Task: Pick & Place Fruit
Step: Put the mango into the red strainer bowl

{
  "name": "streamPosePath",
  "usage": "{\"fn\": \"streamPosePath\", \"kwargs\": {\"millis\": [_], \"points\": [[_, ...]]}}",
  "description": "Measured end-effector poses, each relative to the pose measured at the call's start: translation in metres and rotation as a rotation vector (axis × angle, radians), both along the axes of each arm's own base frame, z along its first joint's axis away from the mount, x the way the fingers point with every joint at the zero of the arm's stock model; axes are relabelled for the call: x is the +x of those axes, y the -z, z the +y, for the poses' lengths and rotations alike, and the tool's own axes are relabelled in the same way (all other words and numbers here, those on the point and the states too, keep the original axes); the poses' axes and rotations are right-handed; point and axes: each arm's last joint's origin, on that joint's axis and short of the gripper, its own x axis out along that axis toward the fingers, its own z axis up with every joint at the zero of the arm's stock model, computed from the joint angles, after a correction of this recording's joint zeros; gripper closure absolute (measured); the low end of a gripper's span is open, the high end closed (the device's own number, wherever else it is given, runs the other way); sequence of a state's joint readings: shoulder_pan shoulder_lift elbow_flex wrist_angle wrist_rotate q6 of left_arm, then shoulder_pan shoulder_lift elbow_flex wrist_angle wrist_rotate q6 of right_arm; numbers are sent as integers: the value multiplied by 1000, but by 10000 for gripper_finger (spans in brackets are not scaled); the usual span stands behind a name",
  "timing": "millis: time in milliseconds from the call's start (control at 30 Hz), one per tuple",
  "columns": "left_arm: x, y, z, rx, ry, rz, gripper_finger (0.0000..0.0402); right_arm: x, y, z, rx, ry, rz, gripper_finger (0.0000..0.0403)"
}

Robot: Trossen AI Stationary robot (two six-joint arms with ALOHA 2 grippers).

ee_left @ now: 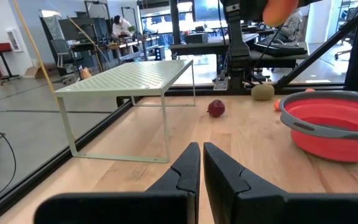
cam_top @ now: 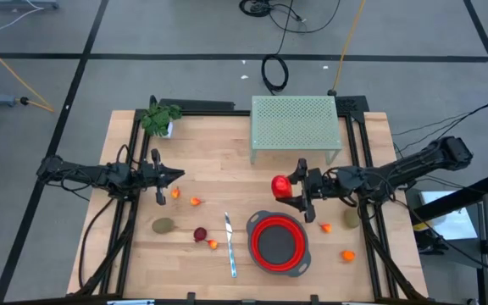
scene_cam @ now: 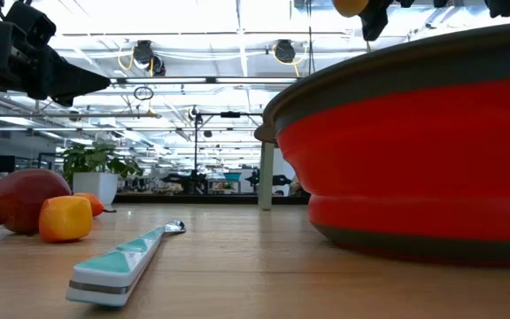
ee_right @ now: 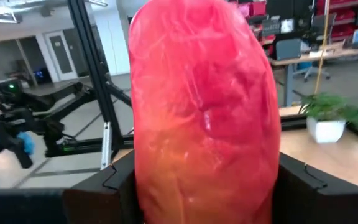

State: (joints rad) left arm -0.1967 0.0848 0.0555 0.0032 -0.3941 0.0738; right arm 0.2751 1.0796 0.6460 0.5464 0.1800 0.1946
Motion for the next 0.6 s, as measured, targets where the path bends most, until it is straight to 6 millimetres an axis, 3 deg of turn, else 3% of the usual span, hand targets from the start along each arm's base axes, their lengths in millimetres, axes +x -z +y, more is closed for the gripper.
{"fn": "streamPosePath", "kwargs": {"millis": [267, 600], "points": [[0, 0, 0, 0, 0, 0, 378, 6, 3, 24, 13, -81, 66, 176], [0, 0, 0, 0, 1, -1, 378, 35, -11, 47, -90, -156, 453, 174]]}}
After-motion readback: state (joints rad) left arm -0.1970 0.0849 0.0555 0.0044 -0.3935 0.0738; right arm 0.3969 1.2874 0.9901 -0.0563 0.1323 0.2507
